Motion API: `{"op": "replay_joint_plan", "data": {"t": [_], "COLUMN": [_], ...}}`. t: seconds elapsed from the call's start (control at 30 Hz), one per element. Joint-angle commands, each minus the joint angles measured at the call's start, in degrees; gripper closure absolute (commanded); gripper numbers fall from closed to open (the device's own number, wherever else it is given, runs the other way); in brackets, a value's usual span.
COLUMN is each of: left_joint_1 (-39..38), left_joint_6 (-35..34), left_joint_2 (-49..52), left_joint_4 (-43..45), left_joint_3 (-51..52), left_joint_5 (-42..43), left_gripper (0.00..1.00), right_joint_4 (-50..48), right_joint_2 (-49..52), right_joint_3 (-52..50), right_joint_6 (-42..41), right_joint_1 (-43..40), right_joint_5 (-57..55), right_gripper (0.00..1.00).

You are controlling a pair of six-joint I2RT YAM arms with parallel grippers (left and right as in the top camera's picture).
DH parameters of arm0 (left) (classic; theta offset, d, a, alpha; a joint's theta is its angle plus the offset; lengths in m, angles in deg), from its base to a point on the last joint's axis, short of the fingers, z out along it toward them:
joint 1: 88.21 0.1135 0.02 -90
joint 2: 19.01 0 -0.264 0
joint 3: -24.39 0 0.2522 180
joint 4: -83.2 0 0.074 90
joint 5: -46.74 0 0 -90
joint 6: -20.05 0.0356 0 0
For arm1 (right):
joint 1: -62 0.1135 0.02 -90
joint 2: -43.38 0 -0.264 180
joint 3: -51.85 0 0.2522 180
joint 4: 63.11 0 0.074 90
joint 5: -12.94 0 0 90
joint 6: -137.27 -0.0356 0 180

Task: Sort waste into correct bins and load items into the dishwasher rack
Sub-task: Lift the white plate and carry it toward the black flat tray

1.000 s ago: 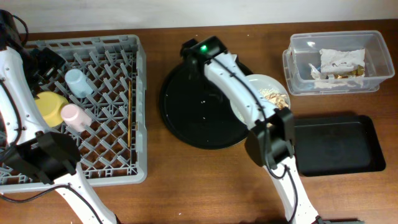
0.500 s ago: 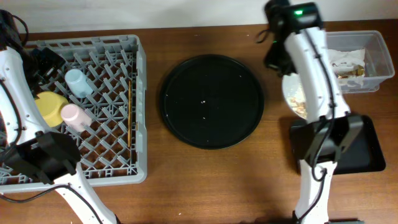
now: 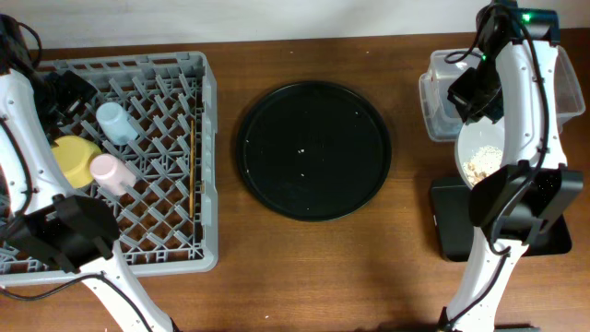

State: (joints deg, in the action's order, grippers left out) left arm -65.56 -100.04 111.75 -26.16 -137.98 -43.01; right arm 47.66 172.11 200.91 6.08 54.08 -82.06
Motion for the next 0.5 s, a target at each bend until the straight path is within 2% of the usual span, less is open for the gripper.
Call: {"op": "replay_joint_plan", "data": {"t": [0.0, 0.2, 0.47], "left_joint_1": [0.39, 0.39, 0.39], "left_joint_6": [-0.7, -0.72, -0.72], "left_joint_2": [-0.26, -0.26, -0.26], "left_joint_4": [-0.09, -0.09, -0.09], "left_joint_3": [-0.39, -0.39, -0.39], "left_joint_5": [0.42, 0.42, 0.42], "left_gripper": [0.01, 0.01, 0.01], "right_joint_4": [0.35, 0.35, 0.31], "right_joint_2": [-1.25, -2.01, -6.51], "right_joint_3": [-0.85, -2.05, -9.49], "right_joint_6": [-0.09, 0.46, 0.26], "right_joint_1": [0.0, -1.92, -3.78], "right_joint_5": [0.11, 0.5, 0.15], "right_gripper": [0.96, 0.96, 0.96]}}
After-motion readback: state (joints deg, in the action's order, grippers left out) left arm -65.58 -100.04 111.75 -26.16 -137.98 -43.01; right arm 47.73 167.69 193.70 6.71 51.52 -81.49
